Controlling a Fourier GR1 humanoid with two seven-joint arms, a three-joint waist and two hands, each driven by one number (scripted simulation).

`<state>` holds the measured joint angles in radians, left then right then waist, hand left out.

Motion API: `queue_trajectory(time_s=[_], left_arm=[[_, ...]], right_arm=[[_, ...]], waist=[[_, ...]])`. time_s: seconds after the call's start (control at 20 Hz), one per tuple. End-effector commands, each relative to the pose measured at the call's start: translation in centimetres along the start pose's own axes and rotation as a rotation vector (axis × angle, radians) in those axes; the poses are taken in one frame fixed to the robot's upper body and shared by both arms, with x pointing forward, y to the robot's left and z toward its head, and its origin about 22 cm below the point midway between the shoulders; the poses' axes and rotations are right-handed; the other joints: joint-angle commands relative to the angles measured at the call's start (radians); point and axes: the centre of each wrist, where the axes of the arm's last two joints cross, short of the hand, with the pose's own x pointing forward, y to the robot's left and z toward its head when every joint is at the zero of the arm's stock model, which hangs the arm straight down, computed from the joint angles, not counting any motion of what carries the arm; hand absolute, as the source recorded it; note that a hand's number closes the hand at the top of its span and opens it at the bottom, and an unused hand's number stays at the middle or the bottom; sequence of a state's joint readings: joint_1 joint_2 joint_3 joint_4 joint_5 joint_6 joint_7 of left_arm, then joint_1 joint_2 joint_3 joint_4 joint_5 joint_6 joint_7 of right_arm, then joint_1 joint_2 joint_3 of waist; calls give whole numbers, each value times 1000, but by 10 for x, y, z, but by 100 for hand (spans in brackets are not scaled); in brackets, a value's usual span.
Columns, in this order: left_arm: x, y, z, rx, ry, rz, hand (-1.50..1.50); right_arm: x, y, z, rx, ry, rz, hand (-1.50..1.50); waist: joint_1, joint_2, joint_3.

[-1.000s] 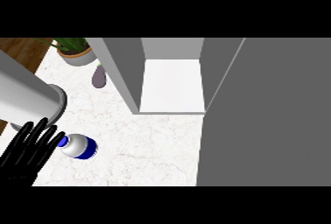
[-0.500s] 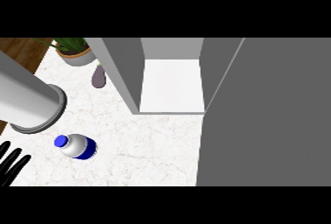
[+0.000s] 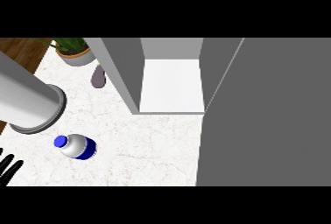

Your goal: Pick up the bottled water, place it into the cabinet and close the cabinet

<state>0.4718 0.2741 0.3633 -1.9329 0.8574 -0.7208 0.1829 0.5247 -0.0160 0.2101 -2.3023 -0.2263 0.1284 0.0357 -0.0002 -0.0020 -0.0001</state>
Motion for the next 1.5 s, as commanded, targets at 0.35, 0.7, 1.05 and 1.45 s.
queue_trajectory(time_s=[0.35, 0.7, 1.05, 1.45], left_arm=[[-19, 30, -4, 96, -32, 7, -150], [-39, 65, -29, 94, 4, -65, -150], [-58, 88, -26, 108, 23, -108, -150], [-94, 98, -65, 102, 106, -103, -150]], right_arm=[[-16, -3, 21, 24, -16, 5, -150], [-14, -15, 19, -1, -34, 21, -150], [-21, 9, 17, 17, -23, 14, -150], [-18, -6, 16, 29, -13, -11, -150]], waist=[[-5, 0, 0], [-8, 2, 0], [-5, 2, -1], [-7, 3, -1]])
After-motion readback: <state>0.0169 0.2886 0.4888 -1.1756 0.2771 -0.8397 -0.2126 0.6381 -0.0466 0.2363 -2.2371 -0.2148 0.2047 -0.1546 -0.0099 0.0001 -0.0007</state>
